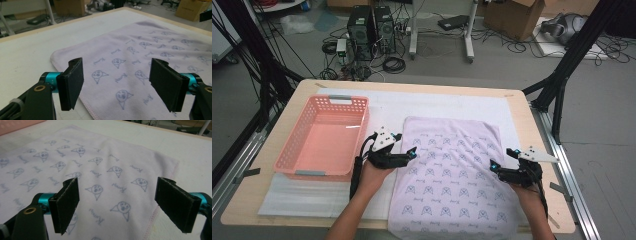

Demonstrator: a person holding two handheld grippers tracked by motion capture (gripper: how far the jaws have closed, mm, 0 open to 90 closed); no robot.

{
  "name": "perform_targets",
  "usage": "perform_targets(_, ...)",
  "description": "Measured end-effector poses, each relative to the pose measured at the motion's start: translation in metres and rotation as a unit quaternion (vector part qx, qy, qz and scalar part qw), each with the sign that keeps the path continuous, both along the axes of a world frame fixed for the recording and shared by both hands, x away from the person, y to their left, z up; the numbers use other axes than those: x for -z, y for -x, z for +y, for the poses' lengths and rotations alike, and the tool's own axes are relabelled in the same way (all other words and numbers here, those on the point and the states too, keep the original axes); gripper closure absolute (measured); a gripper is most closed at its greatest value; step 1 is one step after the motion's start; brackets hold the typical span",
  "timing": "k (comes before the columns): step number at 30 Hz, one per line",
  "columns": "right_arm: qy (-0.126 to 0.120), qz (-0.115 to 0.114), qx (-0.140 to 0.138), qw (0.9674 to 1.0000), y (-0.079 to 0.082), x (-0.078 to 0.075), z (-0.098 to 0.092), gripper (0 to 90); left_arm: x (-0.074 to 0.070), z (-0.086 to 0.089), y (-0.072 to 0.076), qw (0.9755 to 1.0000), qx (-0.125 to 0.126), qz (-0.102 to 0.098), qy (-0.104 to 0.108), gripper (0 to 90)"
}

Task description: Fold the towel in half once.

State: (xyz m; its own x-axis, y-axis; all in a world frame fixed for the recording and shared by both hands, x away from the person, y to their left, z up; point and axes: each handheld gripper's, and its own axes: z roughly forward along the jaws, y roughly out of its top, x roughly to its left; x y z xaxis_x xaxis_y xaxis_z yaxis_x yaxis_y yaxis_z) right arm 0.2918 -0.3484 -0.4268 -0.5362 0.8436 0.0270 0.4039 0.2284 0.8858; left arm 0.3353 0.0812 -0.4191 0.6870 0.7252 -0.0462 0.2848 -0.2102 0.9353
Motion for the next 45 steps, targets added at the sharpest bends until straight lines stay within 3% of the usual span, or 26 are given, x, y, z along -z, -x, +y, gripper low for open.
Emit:
perform_targets(7, 0.012, 0.025, 0.011, 0.9995, -0.027, 0.001, 0.001, 18.5, 0.006, -0.004, -0.031, 0.9988, -0.027, 0.034, -0.023, 30.3)
perform_targets(9, 0.023, 0.034, 0.015, 0.999, -0.037, 0.001, 0.001, 18.6, 0.009, -0.005, -0.039, 0.9984, -0.042, 0.031, -0.024, 33.0)
perform_targets(12, 0.03, 0.047, 0.025, 0.9982, -0.049, 0.003, 0.0, 19.0, 0.018, -0.004, -0.052, 0.9956, -0.056, 0.061, -0.044, 36.1)
perform_targets(15, 0.039, 0.066, 0.036, 0.9964, -0.063, 0.007, -0.001, 24.1, 0.022, -0.007, -0.061, 0.9936, -0.062, 0.074, -0.059, 37.9)
perform_targets(17, 0.043, 0.075, 0.038, 0.9955, -0.068, 0.009, -0.001, 26.3, 0.024, -0.009, -0.065, 0.9934, -0.068, 0.068, -0.062, 38.4)
perform_targets(20, 0.053, 0.088, 0.046, 0.9936, -0.075, 0.013, -0.002, 33.6, 0.031, -0.011, -0.068, 0.9908, -0.07, 0.085, -0.078, 41.0)
perform_targets(24, 0.066, 0.104, 0.057, 0.9907, -0.078, 0.017, -0.003, 39.5, 0.031, -0.014, -0.066, 0.9909, -0.06, 0.08, -0.09, 48.1)
perform_targets(27, 0.071, 0.117, 0.062, 0.9887, -0.079, 0.019, -0.003, 43.2, 0.032, -0.02, -0.066, 0.9877, -0.046, 0.084, -0.123, 58.4)
perform_targets(29, 0.071, 0.118, 0.061, 0.9886, -0.079, 0.019, -0.003, 48.7, 0.032, -0.021, -0.066, 0.9879, -0.045, 0.092, -0.117, 64.9)
perform_targets(32, 0.069, 0.12, 0.058, 0.9886, -0.078, 0.018, -0.002, 58.1, 0.032, -0.021, -0.066, 0.9876, -0.048, 0.098, -0.112, 66.3)
perform_targets(37, 0.07, 0.122, 0.034, 0.9895, -0.077, 0.017, 0.002, 82.3, 0.032, -0.023, -0.065, 0.9872, -0.056, 0.109, -0.102, 75.2)
perform_targets(39, 0.079, 0.118, 0.031, 0.9894, -0.076, 0.017, 0.005, 84.8, 0.031, -0.024, -0.064, 0.9872, -0.058, 0.111, -0.099, 84.7)
perform_targets(42, 0.077, 0.118, 0.034, 0.9894, -0.077, 0.016, 0.004, 86.0, 0.03, -0.024, -0.064, 0.9868, -0.06, 0.112, -0.1, 86.3)
perform_targets(45, 0.087, 0.106, 0.048, 0.9894, -0.077, 0.015, 0.002, 86.4, 0.028, -0.019, -0.066, 0.986, -0.09, 0.106, -0.093, 86.6)
